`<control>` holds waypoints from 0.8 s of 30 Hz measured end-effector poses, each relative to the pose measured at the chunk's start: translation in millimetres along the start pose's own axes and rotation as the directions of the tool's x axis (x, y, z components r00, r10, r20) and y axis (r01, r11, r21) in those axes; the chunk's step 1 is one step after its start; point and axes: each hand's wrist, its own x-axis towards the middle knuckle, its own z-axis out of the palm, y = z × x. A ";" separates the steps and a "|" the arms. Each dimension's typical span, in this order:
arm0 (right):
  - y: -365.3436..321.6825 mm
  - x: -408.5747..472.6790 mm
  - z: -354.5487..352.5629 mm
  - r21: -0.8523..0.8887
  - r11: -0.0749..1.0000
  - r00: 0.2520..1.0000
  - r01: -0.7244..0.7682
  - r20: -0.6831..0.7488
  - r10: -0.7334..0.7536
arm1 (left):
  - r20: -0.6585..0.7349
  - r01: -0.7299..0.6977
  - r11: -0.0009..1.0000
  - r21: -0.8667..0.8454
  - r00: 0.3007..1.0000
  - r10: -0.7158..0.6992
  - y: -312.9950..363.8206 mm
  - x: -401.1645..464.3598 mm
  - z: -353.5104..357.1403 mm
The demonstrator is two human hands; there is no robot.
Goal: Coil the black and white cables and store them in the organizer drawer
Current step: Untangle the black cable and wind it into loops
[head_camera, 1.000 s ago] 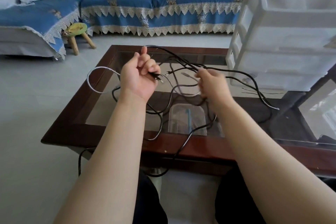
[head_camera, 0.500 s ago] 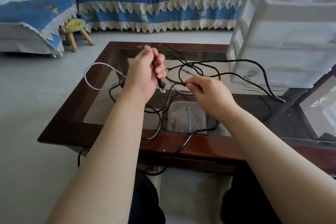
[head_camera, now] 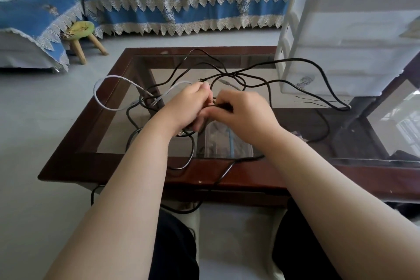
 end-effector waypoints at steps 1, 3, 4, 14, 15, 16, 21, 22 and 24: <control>1.6 1.0 -1.5 0.028 0.998 0.998 -0.051 -0.044 0.052 | 0.054 0.015 0.994 -0.109 0.998 -0.009 -0.6 -0.8 0.0; 6.1 4.4 -4.1 0.092 0.989 0.987 -0.115 -0.104 0.124 | 0.143 0.062 0.952 -0.298 0.990 -0.020 0.8 -2.2 -1.5; 8.5 6.0 -5.4 0.163 0.979 0.984 -0.122 -0.111 0.141 | 0.186 0.091 0.925 -0.370 0.982 -0.023 2.6 -3.4 -2.2; 17.3 9.5 -19.3 0.569 0.812 0.992 -0.130 0.081 0.102 | 0.456 0.258 0.697 -0.669 0.883 0.111 3.9 -14.3 -6.4; 18.8 9.3 -19.5 0.569 0.811 0.991 -0.137 0.085 0.107 | 0.475 0.259 0.679 -0.687 0.867 0.150 3.8 -15.5 -6.5; 21.3 8.9 -19.6 0.583 0.800 0.990 -0.144 0.095 0.109 | 0.486 0.259 0.657 -0.709 0.853 0.189 3.9 -16.9 -7.3; 33.3 6.5 -18.6 0.713 0.656 0.966 -0.249 0.233 0.113 | 0.464 0.248 0.567 -0.785 0.842 0.275 5.5 -20.9 -15.1; 32.9 5.5 -18.9 0.727 0.631 0.961 -0.269 0.248 0.124 | 0.458 0.242 0.569 -0.786 0.846 0.273 6.0 -21.4 -14.7; 29.4 2.9 -19.7 0.787 0.534 0.950 -0.310 0.282 0.136 | 0.449 0.228 0.585 -0.778 0.854 0.264 7.7 -22.2 -12.5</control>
